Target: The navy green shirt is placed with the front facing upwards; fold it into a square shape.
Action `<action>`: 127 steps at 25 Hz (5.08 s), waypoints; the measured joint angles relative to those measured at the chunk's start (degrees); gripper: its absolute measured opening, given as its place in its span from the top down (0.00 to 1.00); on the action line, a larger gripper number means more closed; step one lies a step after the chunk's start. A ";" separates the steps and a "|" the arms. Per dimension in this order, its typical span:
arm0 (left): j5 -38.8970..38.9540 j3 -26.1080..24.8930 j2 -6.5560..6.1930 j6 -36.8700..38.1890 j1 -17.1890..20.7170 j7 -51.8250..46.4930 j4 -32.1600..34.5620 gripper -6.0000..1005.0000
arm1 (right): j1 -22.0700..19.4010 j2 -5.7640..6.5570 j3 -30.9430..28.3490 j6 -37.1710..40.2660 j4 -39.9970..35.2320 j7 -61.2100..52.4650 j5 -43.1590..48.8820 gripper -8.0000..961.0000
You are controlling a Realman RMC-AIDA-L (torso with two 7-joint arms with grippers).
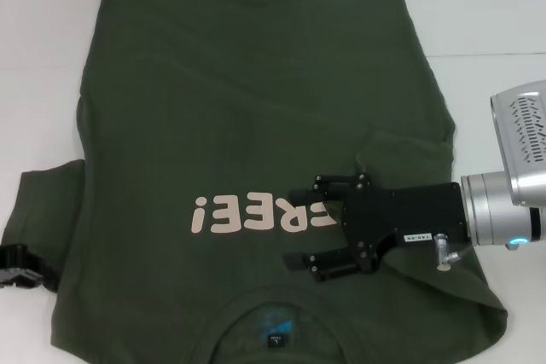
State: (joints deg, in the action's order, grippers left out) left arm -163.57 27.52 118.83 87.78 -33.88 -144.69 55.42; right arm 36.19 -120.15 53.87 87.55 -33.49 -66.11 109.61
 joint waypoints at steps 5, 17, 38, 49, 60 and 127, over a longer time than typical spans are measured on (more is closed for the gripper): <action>0.31 0.22 0.00 -0.62 -0.51 -0.44 0.01 0.68 | -0.17 0.00 -0.09 0.00 0.00 -0.04 -0.02 0.08; 0.37 0.61 -0.01 -0.77 -0.67 -0.15 0.40 0.90 | -0.25 0.00 -0.27 0.28 0.00 -0.24 -0.01 0.08; -0.03 3.62 0.35 -0.65 -0.71 -0.55 1.08 0.95 | -0.43 0.00 -0.42 0.43 0.00 -0.37 -0.08 0.08; -0.09 4.03 0.44 -1.26 0.49 -0.76 4.07 0.95 | -0.26 -0.07 -0.36 0.05 0.00 -0.36 -0.39 0.08; -0.18 3.78 0.61 -3.75 2.38 -0.77 6.77 0.95 | -0.27 -0.04 -0.29 0.11 -0.03 -0.34 -0.89 0.08; 18.11 7.02 5.12 -8.63 -0.84 -1.13 6.93 0.95 | -1.03 0.37 -1.79 -2.39 -0.10 -0.07 -1.75 0.11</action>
State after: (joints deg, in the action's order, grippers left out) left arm -145.46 34.54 123.96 79.16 -34.72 -145.82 62.35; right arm 35.16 -119.77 52.08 85.16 -33.59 -66.18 107.86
